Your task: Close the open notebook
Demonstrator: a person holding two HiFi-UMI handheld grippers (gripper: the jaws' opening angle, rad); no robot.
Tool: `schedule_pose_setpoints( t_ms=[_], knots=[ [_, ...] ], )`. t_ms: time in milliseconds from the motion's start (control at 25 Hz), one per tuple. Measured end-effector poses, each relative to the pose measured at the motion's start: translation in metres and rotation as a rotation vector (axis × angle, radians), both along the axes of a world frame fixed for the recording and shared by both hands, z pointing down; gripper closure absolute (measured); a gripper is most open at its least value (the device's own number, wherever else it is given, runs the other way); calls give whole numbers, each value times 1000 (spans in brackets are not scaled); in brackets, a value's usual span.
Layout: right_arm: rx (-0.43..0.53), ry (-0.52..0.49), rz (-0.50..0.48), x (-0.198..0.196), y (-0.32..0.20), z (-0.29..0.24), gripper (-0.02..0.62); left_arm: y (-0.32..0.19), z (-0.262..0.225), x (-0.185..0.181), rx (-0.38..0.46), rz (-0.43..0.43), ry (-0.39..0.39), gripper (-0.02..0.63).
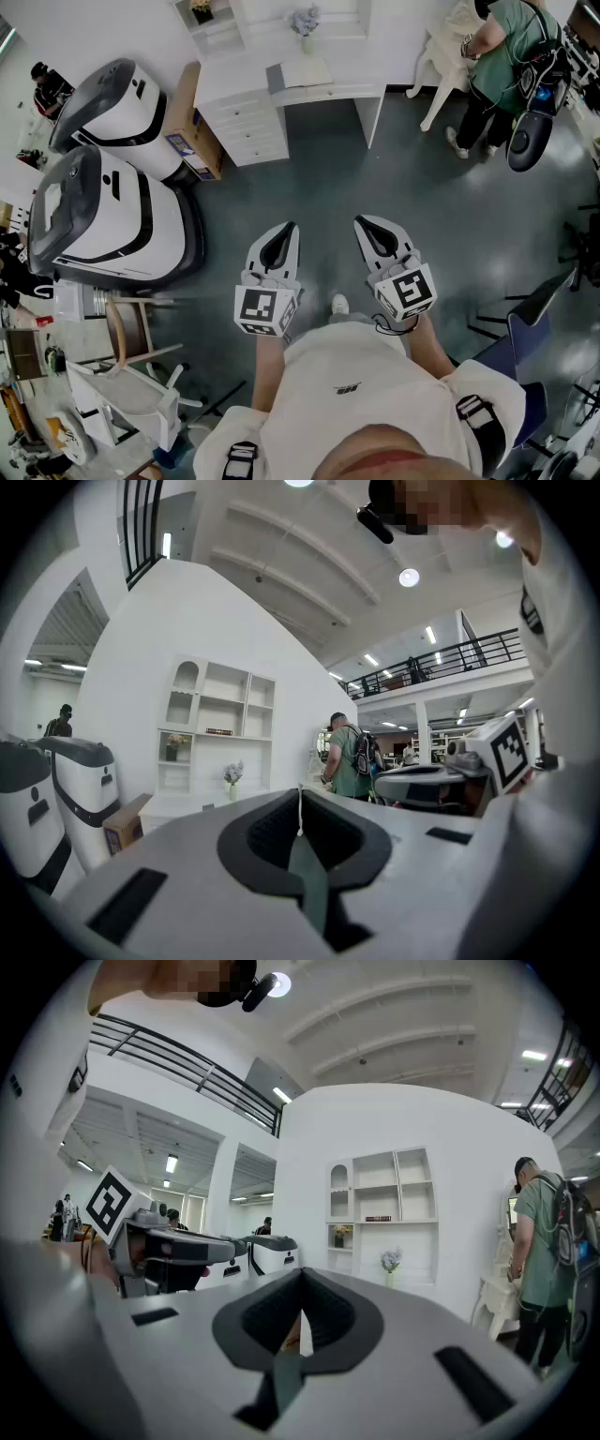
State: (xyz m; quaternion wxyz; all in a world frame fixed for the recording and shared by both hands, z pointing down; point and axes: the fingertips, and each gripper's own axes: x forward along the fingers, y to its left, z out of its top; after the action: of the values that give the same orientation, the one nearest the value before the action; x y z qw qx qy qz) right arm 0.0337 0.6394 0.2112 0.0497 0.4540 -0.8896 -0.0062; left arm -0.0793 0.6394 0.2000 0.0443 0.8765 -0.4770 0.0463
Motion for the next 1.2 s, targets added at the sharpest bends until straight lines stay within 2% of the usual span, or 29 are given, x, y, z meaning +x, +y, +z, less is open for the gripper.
schedule_pose_setpoints(
  t_ms=[120, 440, 1200],
  knots=[
    [-9, -21, 15, 8, -11, -1, 600, -8, 1, 9, -2, -2, -1, 606],
    [-8, -37, -18, 24, -34, 0, 598, -25, 1, 26, -4, -35, -11, 606],
    [-6, -21, -5, 26, -109, 6, 598, -102, 11, 27, 3, -26, -21, 606]
  ],
)
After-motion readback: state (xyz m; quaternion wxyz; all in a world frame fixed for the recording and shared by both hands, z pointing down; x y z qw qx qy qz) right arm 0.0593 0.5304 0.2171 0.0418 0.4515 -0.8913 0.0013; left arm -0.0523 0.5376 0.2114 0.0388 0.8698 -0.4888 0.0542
